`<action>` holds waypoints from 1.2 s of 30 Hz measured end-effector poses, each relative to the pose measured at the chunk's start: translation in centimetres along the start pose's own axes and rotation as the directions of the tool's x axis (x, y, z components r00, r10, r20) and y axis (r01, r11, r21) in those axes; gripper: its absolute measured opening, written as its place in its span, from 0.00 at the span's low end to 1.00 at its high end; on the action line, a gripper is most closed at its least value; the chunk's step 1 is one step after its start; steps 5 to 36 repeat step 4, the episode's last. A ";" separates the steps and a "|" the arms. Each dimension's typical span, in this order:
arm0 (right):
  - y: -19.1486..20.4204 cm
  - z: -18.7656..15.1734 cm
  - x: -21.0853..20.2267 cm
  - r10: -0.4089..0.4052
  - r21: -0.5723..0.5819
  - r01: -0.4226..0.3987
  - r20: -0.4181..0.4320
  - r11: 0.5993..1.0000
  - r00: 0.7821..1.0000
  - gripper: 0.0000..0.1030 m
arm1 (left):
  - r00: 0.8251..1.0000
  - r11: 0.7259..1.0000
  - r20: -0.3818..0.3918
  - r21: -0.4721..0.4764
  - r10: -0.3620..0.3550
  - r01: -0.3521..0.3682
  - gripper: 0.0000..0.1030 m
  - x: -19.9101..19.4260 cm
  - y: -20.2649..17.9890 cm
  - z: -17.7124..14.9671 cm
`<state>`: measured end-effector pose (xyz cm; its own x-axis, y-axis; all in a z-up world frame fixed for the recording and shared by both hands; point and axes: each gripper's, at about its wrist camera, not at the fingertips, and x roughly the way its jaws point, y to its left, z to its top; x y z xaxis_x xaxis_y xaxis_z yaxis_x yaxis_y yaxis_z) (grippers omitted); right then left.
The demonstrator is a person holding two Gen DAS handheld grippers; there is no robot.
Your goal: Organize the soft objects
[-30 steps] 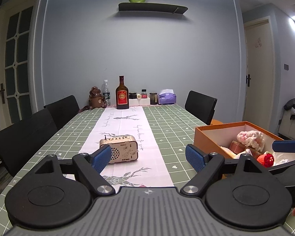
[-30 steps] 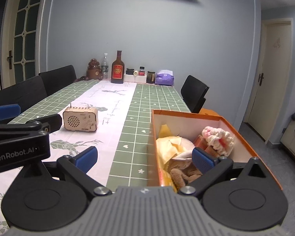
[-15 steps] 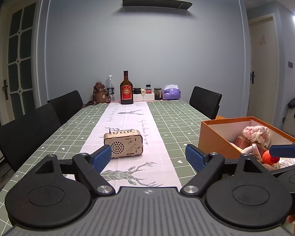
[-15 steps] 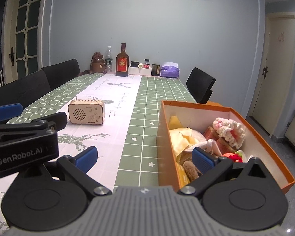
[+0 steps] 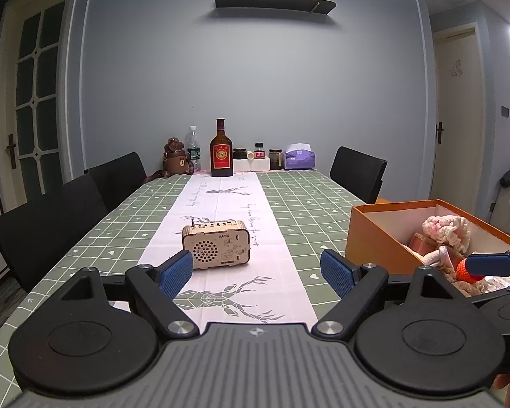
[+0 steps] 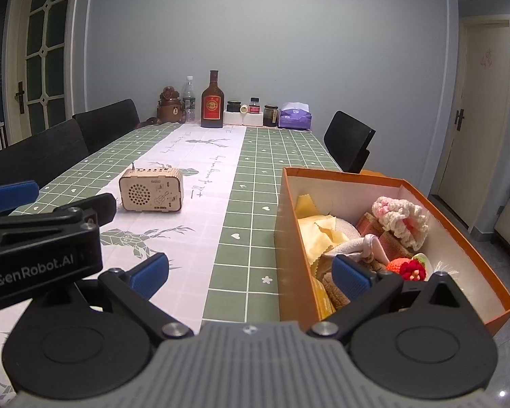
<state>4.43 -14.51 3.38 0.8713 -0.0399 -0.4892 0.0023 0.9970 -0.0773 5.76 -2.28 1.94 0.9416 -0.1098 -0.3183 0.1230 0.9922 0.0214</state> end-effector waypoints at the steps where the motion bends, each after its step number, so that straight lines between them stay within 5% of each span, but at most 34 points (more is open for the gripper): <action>1: 0.0 0.0 0.0 0.000 0.001 0.000 -0.001 1.000 1.000 0.97 | 1.000 1.000 0.000 -0.001 0.001 -0.001 0.96 0.0 0.0 -0.1; 36: 0.0 0.0 0.2 0.000 0.001 0.000 -0.004 1.000 1.000 0.97 | 1.000 1.000 -0.001 -0.002 0.000 0.000 0.96 0.0 0.1 -0.1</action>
